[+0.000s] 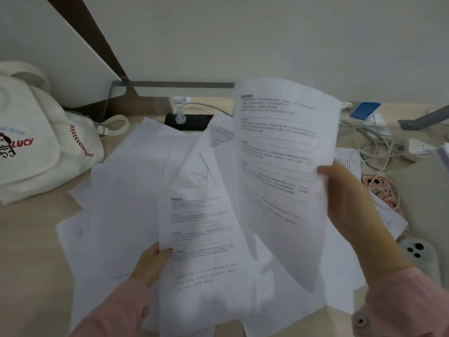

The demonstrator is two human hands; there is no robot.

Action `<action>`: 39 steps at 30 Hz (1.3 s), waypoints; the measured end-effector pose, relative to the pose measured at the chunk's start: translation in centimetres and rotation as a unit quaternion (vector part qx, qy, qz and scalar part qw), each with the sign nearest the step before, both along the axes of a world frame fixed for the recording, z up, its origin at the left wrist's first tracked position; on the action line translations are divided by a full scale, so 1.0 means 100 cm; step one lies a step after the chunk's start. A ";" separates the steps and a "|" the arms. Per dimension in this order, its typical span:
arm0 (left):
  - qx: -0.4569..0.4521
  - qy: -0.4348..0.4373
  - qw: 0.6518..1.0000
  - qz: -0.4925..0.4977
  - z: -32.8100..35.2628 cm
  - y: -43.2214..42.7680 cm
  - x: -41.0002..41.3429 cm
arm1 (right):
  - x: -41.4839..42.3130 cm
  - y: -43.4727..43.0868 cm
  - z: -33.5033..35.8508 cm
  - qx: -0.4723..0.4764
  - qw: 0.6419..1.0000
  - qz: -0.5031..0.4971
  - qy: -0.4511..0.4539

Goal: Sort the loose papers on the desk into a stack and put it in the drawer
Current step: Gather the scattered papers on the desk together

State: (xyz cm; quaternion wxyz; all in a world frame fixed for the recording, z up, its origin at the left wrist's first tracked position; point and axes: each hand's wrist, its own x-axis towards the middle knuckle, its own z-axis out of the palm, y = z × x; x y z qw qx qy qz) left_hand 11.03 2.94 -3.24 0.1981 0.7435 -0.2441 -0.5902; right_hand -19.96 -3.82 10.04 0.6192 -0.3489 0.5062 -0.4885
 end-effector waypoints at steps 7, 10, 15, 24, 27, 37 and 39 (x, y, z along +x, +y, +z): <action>0.043 0.048 0.997 0.039 -0.001 -0.019 0.005 | 0.033 0.014 -0.036 0.131 0.988 0.032 0.069; 0.060 0.080 0.993 0.068 -0.003 -0.026 0.010 | 0.050 0.026 -0.071 0.195 0.960 0.034 0.199; 0.070 0.110 0.991 0.014 -0.008 -0.029 0.014 | 0.079 0.040 -0.106 0.236 0.936 0.043 0.257; -0.027 0.047 0.995 -0.087 -0.009 -0.018 0.009 | 0.070 0.058 -0.133 0.237 0.930 -0.041 0.279; -0.043 0.044 0.995 -0.076 -0.014 -0.017 0.007 | 0.030 0.064 -0.139 0.244 0.904 -0.117 0.331; -0.043 0.086 0.993 0.063 -0.014 -0.005 -0.027 | -0.093 0.093 -0.150 0.325 0.765 -0.125 0.541; -0.047 0.079 0.993 0.080 -0.017 -0.001 -0.038 | -0.100 0.096 -0.158 0.318 0.754 -0.101 0.566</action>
